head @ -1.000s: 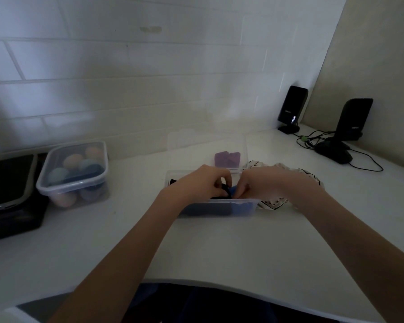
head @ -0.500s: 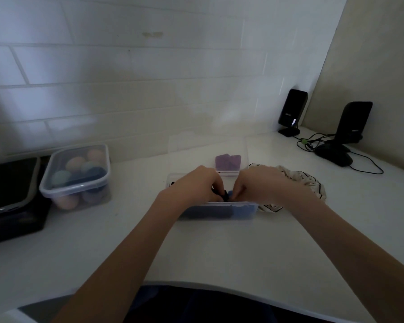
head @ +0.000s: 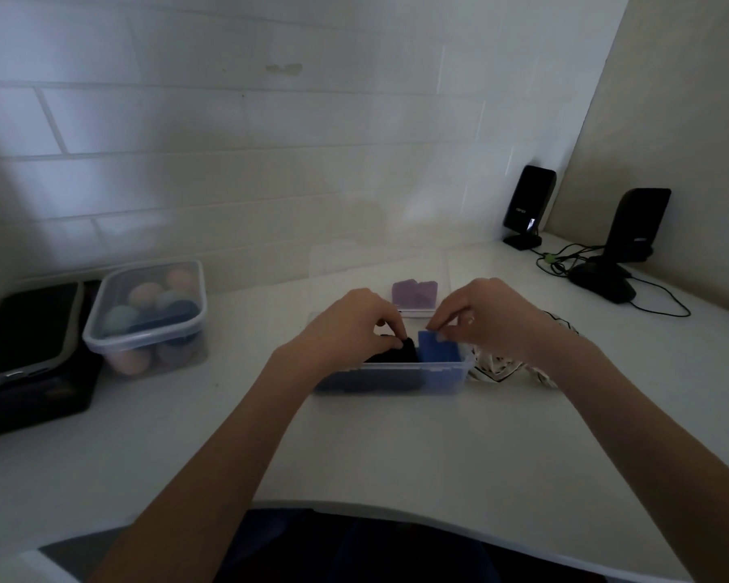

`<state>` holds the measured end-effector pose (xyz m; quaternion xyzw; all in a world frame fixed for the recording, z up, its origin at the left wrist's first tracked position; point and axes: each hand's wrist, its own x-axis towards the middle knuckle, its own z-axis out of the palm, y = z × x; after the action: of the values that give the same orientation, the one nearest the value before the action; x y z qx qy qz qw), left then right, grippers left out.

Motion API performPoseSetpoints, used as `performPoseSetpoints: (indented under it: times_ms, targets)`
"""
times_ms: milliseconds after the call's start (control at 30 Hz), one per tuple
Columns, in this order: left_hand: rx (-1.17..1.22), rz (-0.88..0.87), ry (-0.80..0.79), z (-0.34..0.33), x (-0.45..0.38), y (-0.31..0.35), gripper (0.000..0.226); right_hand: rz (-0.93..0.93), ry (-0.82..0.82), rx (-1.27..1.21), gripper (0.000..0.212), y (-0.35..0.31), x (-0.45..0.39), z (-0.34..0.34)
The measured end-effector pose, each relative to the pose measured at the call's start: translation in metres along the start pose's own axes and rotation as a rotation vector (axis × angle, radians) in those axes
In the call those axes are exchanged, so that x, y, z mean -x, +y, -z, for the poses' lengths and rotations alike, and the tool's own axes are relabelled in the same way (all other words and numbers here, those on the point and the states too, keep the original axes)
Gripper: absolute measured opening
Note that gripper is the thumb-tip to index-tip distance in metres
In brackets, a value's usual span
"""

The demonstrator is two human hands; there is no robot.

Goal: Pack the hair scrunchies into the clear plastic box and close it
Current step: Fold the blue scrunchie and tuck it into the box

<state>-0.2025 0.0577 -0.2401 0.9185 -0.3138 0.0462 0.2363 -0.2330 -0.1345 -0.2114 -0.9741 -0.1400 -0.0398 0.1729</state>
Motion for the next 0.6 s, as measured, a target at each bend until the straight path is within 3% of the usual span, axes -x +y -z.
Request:
performPoseSetpoints:
  times_ms: [267, 467, 600]
  targets:
    - [0.076, 0.025, 0.090, -0.002, 0.002, -0.002, 0.013, 0.021, 0.029, 0.059, 0.019, -0.008, 0.006, 0.005]
    - [0.067, 0.045, 0.132, -0.008, 0.007, -0.013, 0.012, -0.009, -0.225, 0.346, 0.020, -0.015, -0.003, -0.012]
    - [0.063, 0.093, 0.155, -0.010, 0.013, -0.019, 0.012, 0.002, -0.308, 0.378, 0.017, -0.014, -0.021, -0.018]
